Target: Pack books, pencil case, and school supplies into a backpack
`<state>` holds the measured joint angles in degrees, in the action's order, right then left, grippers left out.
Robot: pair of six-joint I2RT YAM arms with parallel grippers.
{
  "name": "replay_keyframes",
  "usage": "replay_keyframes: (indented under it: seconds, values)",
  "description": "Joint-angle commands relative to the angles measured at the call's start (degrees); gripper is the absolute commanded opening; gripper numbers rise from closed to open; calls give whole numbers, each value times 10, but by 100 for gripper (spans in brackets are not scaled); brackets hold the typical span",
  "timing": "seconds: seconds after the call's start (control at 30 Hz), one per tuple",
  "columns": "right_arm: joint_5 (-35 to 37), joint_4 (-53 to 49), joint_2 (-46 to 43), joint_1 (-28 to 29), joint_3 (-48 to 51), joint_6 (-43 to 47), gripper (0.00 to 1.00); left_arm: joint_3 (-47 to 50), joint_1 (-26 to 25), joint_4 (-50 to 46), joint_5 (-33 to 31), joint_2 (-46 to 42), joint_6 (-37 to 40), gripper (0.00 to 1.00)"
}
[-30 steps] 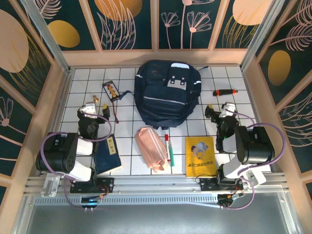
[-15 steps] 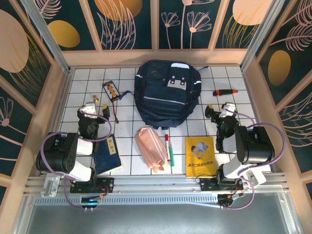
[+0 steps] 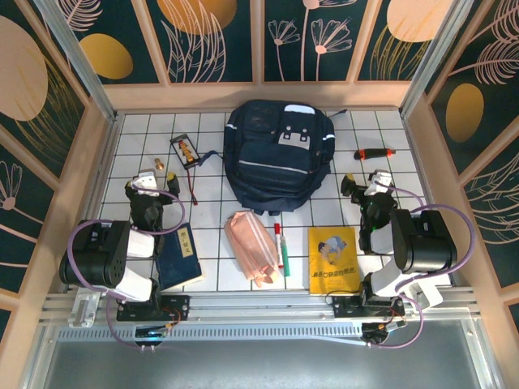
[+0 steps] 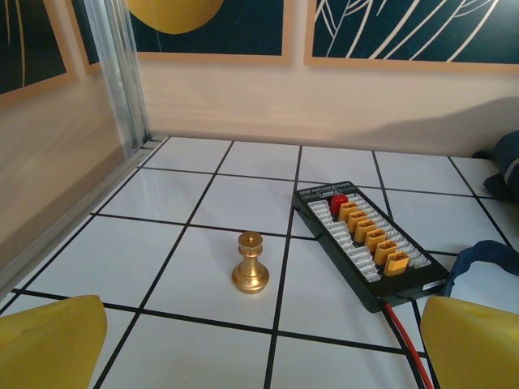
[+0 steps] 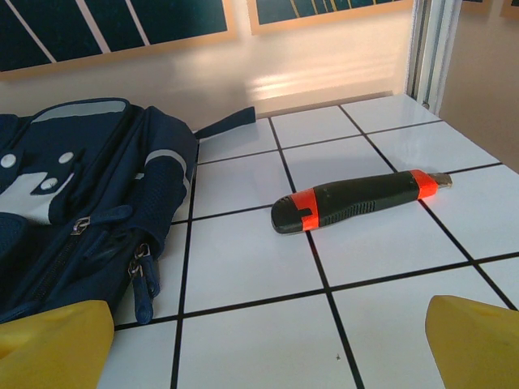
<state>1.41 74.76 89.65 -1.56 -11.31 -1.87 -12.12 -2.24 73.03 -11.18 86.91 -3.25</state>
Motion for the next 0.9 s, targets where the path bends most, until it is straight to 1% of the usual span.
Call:
replay_keyframes:
  seconds: [0.0,0.33,0.37,0.4,0.43,0.5,0.53,0.6,0.63,0.67,0.73,0.8,0.83,0.87]
  values:
    - [-2,15,0,-5,-11,5,99,-11,3,10,-7,3,-10,99]
    - [1,20,-3,-2,-9,4,99,-7,3,14,-8,2,-8,99]
    - [27,8,-15,3,-11,0,99,-5,3,20,-15,-2,-10,99]
    - [47,-16,-36,7,-16,-3,99,-8,3,3,-20,-16,-11,99]
    - [70,-61,-66,8,-26,-8,99,-19,3,-47,-27,-44,-16,99]
    - [101,-175,-111,8,-69,-24,99,-77,3,-205,-58,-96,-45,99]
    - [124,-243,-127,7,-102,-46,99,-110,3,-280,-68,-114,-61,99]
    - [147,-377,-143,5,-173,-91,99,-157,3,-386,-63,-145,-104,99]
    - [152,-437,-148,4,-208,-117,99,-177,3,-429,-46,-165,-126,99]
    - [152,-479,-152,3,-231,-142,99,-189,3,-454,-26,-183,-145,99]
    - [126,-544,-167,-5,-260,-212,99,-197,3,-473,11,-224,-184,99]
    - [48,-576,-181,-17,-268,-255,99,-185,3,-461,23,-256,-238,99]
    - [13,-592,-184,-18,-273,-268,99,-173,3,-436,53,-267,-250,99]
    - [-1,-625,-183,-17,-283,-282,98,-165,3,-411,103,-269,-244,99]
